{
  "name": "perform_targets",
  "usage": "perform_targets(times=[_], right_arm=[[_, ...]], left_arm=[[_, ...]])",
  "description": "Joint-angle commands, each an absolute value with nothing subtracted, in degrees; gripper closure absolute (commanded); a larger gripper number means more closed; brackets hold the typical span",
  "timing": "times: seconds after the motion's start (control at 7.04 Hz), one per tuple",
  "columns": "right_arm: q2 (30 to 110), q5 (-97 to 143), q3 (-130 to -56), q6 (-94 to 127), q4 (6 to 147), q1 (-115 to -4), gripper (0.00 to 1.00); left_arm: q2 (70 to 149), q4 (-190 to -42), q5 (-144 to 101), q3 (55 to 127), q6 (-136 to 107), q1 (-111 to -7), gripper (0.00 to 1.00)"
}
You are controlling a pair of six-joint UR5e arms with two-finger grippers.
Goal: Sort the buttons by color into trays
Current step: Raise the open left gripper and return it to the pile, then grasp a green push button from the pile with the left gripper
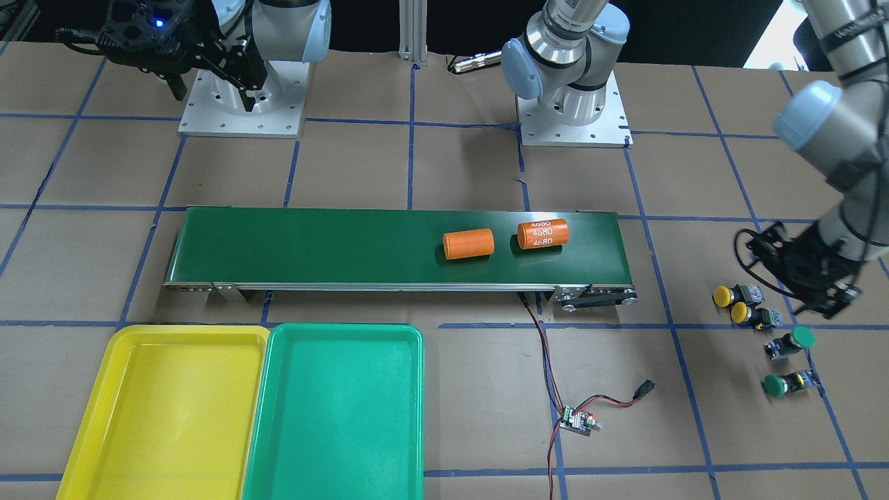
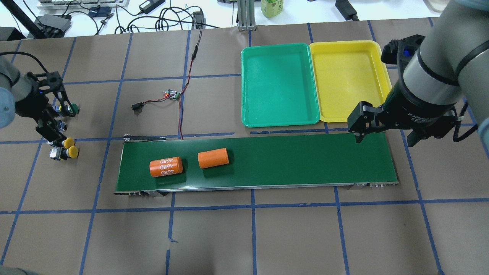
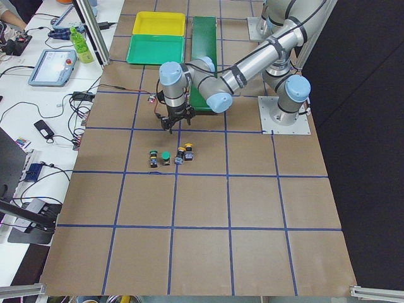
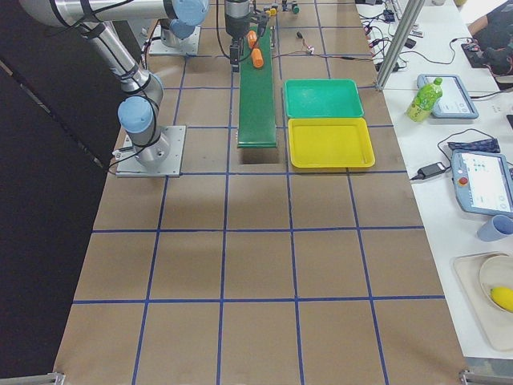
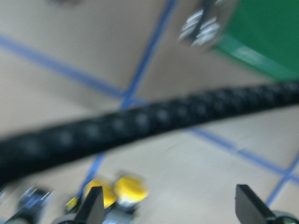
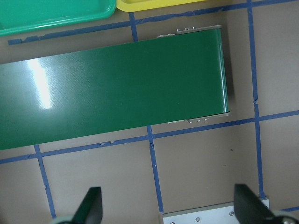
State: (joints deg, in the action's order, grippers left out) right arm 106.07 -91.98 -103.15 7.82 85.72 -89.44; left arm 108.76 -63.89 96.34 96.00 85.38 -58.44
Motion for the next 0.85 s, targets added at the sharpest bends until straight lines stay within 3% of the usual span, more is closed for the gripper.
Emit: perform_targets(times=[0.0, 0.28, 0.71], right_arm=[[106.1, -92.0, -103.3, 7.8, 85.8, -89.5, 0.0], [106.1, -92.1, -103.3, 7.8, 85.7, -89.5, 0.0], [106.1, -92.1, -103.3, 7.8, 85.8, -89.5, 0.0]], left_arm=[[118.4, -63.8, 96.8, 86.1, 75.8, -56.3, 0.0], [123.1, -63.8, 96.7, 83.7, 70.5, -55.5, 0.0], [123.2, -66.8, 95.6, 85.8, 61.6, -55.5, 0.0]])
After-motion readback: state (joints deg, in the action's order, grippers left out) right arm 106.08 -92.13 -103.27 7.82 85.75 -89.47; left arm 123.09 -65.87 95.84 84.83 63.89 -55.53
